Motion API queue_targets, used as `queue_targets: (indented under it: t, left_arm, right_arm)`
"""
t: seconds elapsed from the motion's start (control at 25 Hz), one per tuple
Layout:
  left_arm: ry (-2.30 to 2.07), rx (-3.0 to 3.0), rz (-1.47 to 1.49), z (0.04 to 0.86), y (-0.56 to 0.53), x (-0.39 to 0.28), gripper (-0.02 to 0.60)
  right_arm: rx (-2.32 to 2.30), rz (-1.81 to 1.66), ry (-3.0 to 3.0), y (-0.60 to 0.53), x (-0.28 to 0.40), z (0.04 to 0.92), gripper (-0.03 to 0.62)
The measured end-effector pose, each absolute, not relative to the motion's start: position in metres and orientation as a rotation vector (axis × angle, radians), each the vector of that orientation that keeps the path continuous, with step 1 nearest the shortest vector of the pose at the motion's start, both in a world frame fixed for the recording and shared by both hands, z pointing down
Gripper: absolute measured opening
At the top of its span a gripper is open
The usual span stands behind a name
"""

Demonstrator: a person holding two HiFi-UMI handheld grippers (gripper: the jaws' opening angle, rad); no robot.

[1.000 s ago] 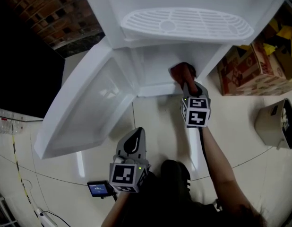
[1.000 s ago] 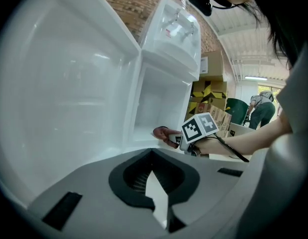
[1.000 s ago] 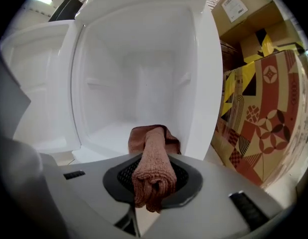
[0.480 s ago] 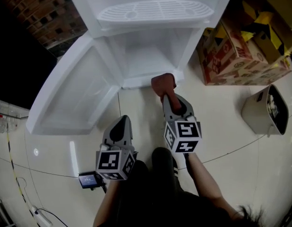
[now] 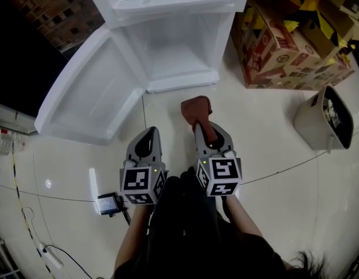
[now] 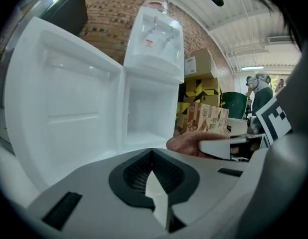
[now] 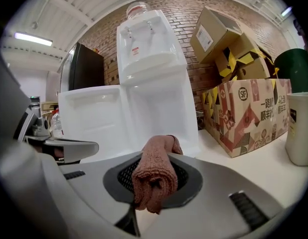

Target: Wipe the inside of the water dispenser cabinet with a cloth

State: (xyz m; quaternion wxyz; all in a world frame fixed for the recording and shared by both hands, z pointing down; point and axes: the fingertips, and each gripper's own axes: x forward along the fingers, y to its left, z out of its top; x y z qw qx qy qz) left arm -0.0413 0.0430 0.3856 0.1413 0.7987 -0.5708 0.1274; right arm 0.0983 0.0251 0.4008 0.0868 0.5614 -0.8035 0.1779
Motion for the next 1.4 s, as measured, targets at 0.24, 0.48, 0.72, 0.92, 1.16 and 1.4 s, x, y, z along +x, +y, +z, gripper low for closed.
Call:
queue_targets:
  t: [0.24,0.48,0.72,0.92,1.16,1.4]
  left_arm:
    - [-1.671,2.284,0.34,0.383,0.053,-0.049,-0.02]
    - [-1.675,2.277,0.319,0.383,0.053,-0.052,-0.02]
    - [-1.661,2.292,0.329,0.386,0.053,-0.05,-0.02]
    - [-1.66,2.293,0.327,0.385,0.054,-0.049,-0.021]
    - [-1.655,2.289,0.322,0.386,0.054,-0.048,-0.02]
    - [-1.659,2.281,0.327,0.387,0.055,-0.048,-0.02]
  right_arm:
    - [1.651,0.46,-2.404,0.032,0.093,0.393,0.077]
    - [1.586,0.407,-2.406,0.035,0.082,0.389,0.074]
    - [1.569,0.415,-2.404,0.037,0.078,0.39,0.074]
    - [1.568,0.419,-2.4,0.039,0.078,0.39,0.074]
    - [1.568,0.42,-2.395,0.039,0.079,0.392,0.074]
    - [1.565,0.429,-2.394,0.041,0.08,0.395,0.074]
